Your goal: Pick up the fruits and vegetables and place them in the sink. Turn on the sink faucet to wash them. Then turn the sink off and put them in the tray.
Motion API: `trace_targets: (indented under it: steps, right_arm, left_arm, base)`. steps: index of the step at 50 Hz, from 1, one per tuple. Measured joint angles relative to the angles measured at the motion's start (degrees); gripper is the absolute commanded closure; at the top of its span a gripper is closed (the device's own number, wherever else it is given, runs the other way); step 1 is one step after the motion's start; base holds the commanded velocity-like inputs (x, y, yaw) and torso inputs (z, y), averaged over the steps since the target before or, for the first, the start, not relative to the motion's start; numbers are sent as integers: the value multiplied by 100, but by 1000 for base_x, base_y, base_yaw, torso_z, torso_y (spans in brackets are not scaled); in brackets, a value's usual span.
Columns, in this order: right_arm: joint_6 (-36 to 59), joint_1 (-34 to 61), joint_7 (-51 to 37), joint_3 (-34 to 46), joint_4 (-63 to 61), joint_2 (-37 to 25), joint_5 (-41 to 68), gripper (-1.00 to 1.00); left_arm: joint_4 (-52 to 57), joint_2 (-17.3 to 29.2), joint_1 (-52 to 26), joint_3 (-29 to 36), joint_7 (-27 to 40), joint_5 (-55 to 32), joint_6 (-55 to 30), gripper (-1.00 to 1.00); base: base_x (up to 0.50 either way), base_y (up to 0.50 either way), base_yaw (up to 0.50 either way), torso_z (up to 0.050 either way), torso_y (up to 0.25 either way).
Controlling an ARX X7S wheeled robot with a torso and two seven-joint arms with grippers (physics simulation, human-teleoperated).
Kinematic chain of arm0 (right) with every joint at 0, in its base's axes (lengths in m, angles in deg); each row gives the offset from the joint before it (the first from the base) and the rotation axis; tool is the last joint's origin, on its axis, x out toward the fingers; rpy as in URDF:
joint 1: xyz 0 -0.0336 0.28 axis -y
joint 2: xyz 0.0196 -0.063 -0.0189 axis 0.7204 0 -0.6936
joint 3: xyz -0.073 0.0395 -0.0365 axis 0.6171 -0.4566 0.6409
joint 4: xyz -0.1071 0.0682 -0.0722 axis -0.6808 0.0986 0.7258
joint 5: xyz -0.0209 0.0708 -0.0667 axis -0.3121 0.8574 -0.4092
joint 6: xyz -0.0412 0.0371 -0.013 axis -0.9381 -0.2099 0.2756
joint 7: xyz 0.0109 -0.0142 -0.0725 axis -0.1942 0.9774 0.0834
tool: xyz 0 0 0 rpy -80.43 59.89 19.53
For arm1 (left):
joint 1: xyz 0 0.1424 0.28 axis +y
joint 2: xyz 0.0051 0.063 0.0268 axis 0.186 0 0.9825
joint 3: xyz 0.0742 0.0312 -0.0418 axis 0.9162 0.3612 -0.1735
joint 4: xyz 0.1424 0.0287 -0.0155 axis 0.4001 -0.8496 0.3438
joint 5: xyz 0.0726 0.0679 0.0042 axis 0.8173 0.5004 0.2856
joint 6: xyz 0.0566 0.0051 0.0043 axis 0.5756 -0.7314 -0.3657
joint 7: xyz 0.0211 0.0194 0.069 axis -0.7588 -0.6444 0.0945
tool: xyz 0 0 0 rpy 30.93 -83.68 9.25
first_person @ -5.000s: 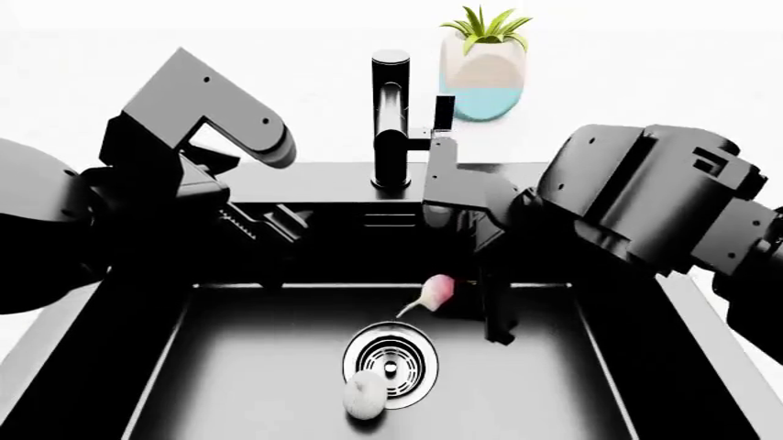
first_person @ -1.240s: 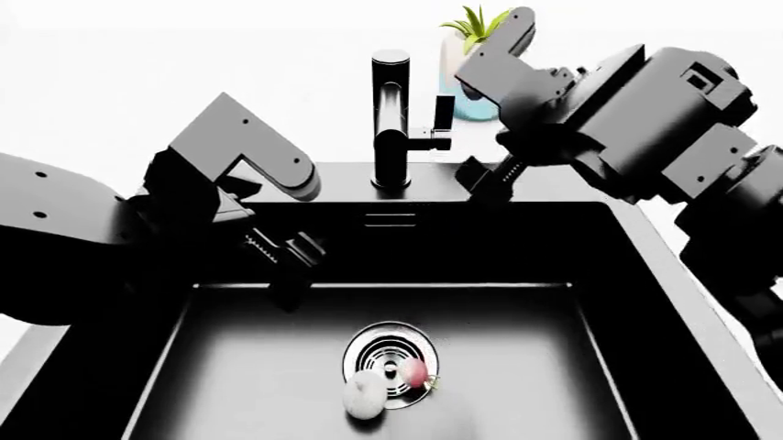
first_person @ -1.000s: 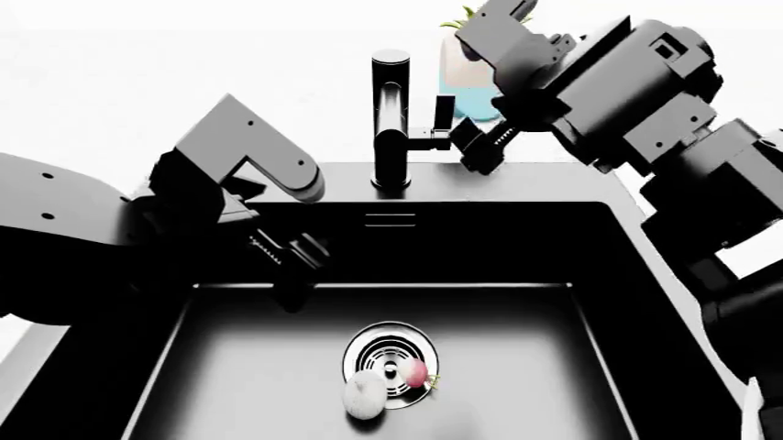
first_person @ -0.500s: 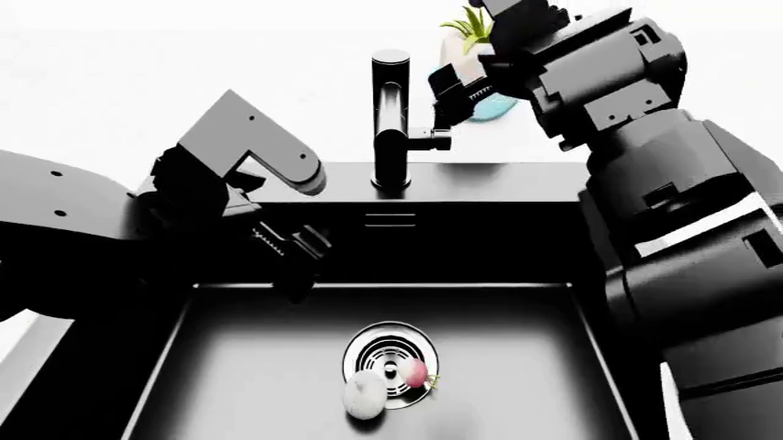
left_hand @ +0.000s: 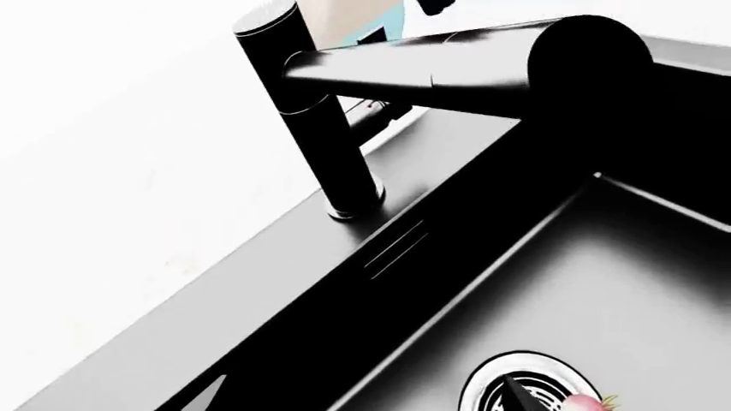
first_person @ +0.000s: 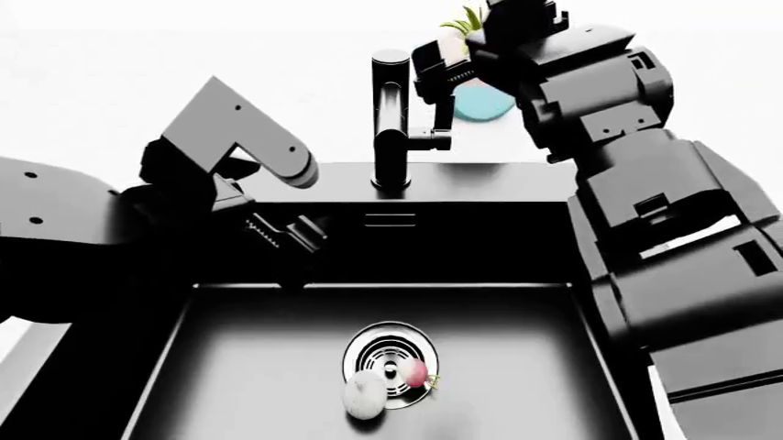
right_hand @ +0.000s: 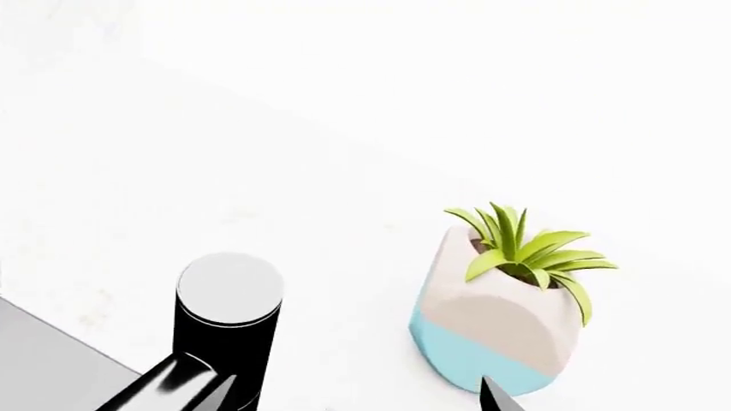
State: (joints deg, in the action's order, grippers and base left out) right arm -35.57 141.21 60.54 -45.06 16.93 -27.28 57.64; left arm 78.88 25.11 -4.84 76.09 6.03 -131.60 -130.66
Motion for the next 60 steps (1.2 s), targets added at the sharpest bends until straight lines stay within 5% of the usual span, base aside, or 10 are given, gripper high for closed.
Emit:
trace_targets:
  steps: [16, 60]
  right_arm:
    - [-295, -82, -495, 649, 21, 7, 568, -100]
    - [-499, -105, -719, -124, 18, 10, -18, -100]
  left_arm:
    - [226, 140, -28, -47, -37, 31, 54, -100]
    - [421, 259, -125, -48, -34, 17, 45, -100]
  base:
    - [0, 0, 0, 0, -56]
    - [0, 0, 0, 0, -106]
